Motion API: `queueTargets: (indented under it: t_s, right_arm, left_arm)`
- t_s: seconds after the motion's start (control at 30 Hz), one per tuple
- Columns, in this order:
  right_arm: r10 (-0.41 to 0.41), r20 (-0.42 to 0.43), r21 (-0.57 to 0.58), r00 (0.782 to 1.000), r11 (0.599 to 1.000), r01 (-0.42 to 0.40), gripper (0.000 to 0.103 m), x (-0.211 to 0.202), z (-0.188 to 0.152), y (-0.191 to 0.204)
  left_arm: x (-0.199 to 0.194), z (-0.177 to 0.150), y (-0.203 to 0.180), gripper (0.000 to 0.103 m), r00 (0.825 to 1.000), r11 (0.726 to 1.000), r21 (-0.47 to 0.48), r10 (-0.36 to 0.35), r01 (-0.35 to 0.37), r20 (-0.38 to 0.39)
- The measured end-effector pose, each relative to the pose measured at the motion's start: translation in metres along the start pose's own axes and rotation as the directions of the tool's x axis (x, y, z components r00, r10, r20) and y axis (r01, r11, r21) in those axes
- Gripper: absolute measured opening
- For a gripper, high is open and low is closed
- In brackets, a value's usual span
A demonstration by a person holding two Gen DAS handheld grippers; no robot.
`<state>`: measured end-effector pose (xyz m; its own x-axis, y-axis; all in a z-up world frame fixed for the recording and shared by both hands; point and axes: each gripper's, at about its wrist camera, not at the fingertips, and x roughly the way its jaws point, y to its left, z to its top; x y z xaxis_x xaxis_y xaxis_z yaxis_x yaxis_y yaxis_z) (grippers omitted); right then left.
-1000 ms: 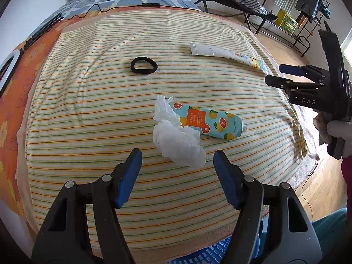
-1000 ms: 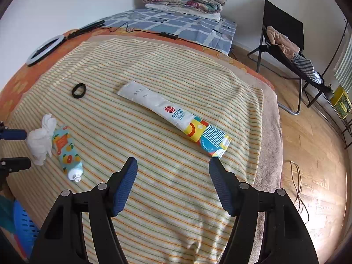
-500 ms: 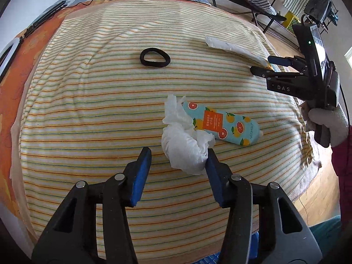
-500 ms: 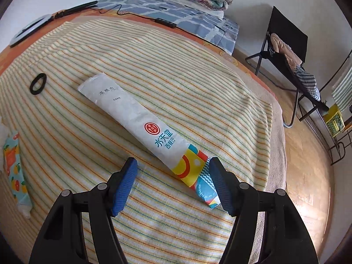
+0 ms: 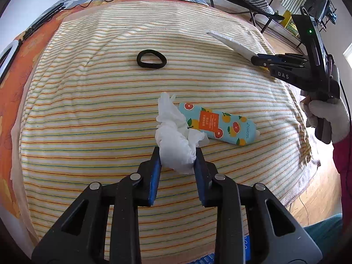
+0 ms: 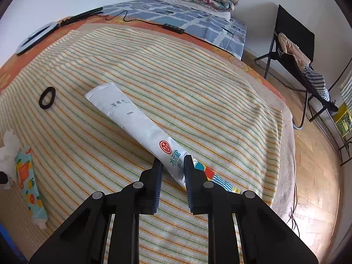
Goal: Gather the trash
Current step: 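Grasp the white tissue with the left tool while the right tool grasps the long white tube, then carry the tissue and long tube over the blue basket with both tools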
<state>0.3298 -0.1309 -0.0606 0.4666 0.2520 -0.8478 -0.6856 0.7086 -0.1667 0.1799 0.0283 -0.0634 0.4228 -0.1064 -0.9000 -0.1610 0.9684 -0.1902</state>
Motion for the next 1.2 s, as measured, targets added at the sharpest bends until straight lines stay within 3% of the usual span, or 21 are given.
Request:
queueTargets:
  t_s: [0.23, 0.57, 0.93, 1.2]
  right_arm:
    - [0.027, 0.015, 0.062, 1.000, 0.998, -0.028, 0.005, -0.012, -0.002, -0.009]
    - [0.081, 0.054, 0.151, 0.995, 0.985, -0.088, 0.004, -0.039, -0.009, -0.011]
    - [0.169, 0.141, 0.163, 0.975, 0.968, -0.191, 0.004, -0.105, -0.025, 0.021]
    - [0.221, 0.178, 0.150, 0.959, 0.957, -0.249, 0.004, -0.153, -0.052, 0.057]
  left_arm:
    - [-0.007, -0.001, 0.003, 0.022, 1.000, 1.000, -0.004, 0.004, -0.004, 0.022]
    - [-0.029, -0.006, 0.005, 0.020, 0.998, 1.000, -0.004, -0.003, 0.003, 0.065]
    - [-0.060, -0.022, 0.005, 0.020, 0.993, 1.000, 0.008, -0.009, 0.009, 0.115]
    - [-0.088, -0.050, -0.002, 0.020, 0.988, 0.999, 0.053, -0.015, 0.006, 0.153]
